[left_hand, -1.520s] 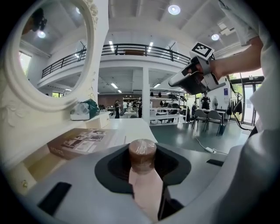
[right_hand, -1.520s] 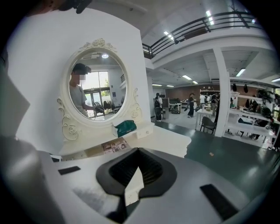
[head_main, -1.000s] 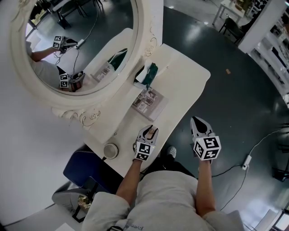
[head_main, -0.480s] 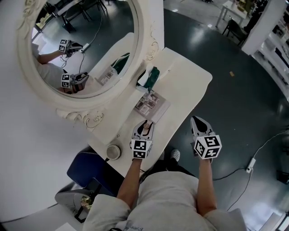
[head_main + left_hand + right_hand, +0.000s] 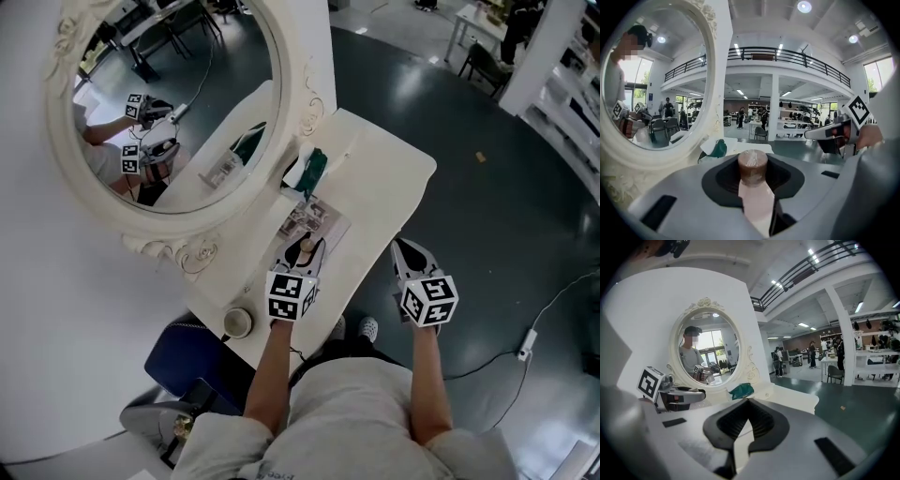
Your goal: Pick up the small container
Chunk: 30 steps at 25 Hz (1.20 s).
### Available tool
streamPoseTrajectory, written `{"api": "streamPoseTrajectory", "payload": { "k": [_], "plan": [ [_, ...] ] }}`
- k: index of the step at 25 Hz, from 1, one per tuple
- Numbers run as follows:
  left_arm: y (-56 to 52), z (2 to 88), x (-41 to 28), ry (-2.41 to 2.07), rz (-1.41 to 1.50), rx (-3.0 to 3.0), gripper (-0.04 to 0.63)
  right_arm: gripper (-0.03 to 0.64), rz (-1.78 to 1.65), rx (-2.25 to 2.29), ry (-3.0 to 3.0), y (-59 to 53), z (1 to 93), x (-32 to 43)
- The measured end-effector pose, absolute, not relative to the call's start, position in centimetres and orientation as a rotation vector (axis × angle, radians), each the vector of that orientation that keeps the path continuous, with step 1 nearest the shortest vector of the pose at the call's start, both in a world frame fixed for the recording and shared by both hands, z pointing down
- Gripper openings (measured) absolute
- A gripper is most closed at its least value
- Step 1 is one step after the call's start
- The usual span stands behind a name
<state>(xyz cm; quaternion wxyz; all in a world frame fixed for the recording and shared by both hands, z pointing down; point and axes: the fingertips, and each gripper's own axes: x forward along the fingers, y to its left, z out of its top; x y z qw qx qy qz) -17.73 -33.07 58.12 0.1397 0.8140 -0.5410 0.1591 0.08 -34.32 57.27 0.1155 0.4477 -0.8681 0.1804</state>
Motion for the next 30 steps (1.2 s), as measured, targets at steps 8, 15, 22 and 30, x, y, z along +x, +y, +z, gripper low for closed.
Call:
{"api": "streamPoseTrajectory", "payload": {
  "k": [8,15,22,30],
  "plan": [
    [-35.6,51.1,-15.5,-1.499,0.466,2.444,0.138,0.015,0.481,1.336,-2.558,-35.1,55.4,0.8],
    [-37.5,45.6,-13.5,-1.504,0.429,2.468,0.138,0.015,0.474,1.396,-2.619,-36.4,52.0,1.3],
    [-37.1,43.6,-12.4,-1.502,0.376,2.451,0.138,0.015,0.509,1.430,-2.648,-37.3,51.4,1.6],
    [-35.7,46.3,-12.6,-1.479,0.373,2.436,0.138,0.015,0.595,1.471,-2.648,-37.9,52.3,2.7]
  ]
}}
